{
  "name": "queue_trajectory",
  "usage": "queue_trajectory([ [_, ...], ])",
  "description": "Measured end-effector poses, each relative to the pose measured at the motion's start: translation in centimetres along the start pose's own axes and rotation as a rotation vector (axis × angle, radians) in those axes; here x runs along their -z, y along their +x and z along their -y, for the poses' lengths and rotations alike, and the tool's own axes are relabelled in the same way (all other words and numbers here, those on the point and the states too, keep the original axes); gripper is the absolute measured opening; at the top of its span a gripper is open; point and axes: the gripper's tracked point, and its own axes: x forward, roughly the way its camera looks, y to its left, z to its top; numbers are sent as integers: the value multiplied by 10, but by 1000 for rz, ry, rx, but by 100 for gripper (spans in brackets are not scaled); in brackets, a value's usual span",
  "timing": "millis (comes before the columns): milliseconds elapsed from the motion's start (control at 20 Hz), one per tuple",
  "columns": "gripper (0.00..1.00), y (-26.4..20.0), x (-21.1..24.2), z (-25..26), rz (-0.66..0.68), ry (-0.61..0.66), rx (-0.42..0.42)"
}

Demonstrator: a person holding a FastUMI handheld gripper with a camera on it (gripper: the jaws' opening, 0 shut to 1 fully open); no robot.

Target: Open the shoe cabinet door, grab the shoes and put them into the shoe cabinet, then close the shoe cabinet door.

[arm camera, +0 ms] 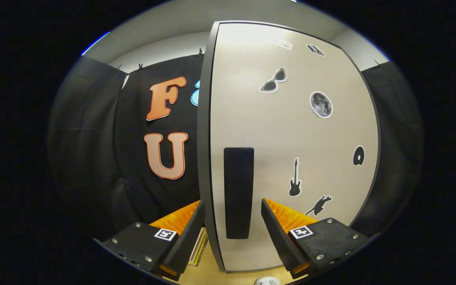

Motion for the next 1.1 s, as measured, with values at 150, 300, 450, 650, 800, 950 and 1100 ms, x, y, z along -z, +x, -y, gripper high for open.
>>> queue_trajectory([
  [150,71,7,5,2,-17,-2,15],
  [300,46,6,9,8,-29,8,37],
  [450,35,1,11,8,-35,31,39],
  [650,31,-14,9,7,-51,35,26],
  [800,29,-31,5,9,-57,46,5],
  [950,26,-48,3,15,-63,51,-2],
  [1100,24,-67,5,25,-76,61,4],
])
